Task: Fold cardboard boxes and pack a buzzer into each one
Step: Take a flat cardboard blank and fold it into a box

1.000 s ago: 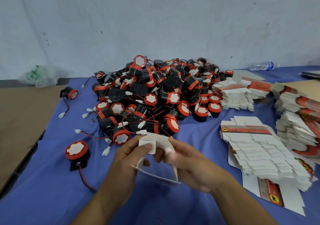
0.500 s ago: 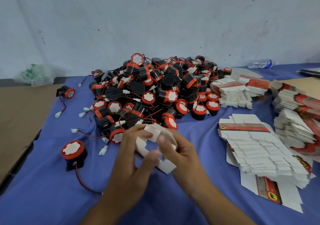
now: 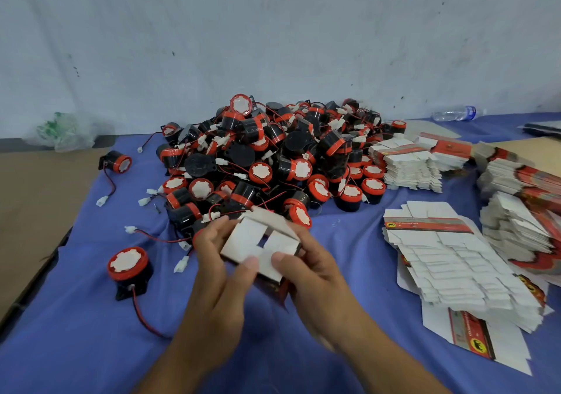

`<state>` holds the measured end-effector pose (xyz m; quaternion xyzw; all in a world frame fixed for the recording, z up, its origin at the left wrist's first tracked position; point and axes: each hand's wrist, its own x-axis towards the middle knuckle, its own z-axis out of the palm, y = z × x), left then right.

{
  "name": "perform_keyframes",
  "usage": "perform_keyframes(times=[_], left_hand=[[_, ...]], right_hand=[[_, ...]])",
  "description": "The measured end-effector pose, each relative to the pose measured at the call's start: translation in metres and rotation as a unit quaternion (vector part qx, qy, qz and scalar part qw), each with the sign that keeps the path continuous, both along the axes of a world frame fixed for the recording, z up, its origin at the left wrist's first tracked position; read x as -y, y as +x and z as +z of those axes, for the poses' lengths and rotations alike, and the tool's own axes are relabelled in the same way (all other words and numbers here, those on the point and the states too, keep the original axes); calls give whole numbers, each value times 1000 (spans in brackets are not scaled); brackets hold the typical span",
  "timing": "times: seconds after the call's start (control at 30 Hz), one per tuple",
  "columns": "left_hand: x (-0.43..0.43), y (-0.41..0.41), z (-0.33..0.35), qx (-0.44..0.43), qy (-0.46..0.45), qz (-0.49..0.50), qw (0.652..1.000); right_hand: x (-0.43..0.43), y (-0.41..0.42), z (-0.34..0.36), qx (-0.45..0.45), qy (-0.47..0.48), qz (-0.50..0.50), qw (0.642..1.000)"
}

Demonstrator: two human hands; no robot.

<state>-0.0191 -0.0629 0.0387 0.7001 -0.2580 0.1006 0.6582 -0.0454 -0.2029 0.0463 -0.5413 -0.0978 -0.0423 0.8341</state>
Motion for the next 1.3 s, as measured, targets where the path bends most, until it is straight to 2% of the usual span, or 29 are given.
perform_keyframes(times=[0.07,0.13,0.3,0.4,0.5,0.73,0.83,1.0,1.1,1.2,1.3], left_hand=[[0,-1,-4,56,69,-7,996],[2,-2,-5,113,133,11,985],[2,0,1,204,141,110,963],[0,3,3,250,172,112,946],[1,3,1,296,232,101,921],[2,3,-1,308,261,89,911],[2,3,-2,310,259,78,911],[2,2,-1,300,250,66,918],[3,0,-2,281,233,71,928],[2,-3,0,207,192,74,956],[1,-3,0,210,200,82,953]], right_hand=[[4,2,3,-18,86,3,996],[5,2,4,-22,94,0,995],[3,-2,-4,16,-49,-14,999],[11,-1,6,-22,-88,-24,996],[26,-1,10,-20,-122,-10,992],[34,-2,18,-60,-45,32,997],[36,-2,17,-42,-48,40,997],[38,-2,13,3,-184,14,983],[34,-4,8,44,-279,-47,958],[26,-6,2,71,-344,-104,930],[26,-7,4,80,-391,-117,909]])
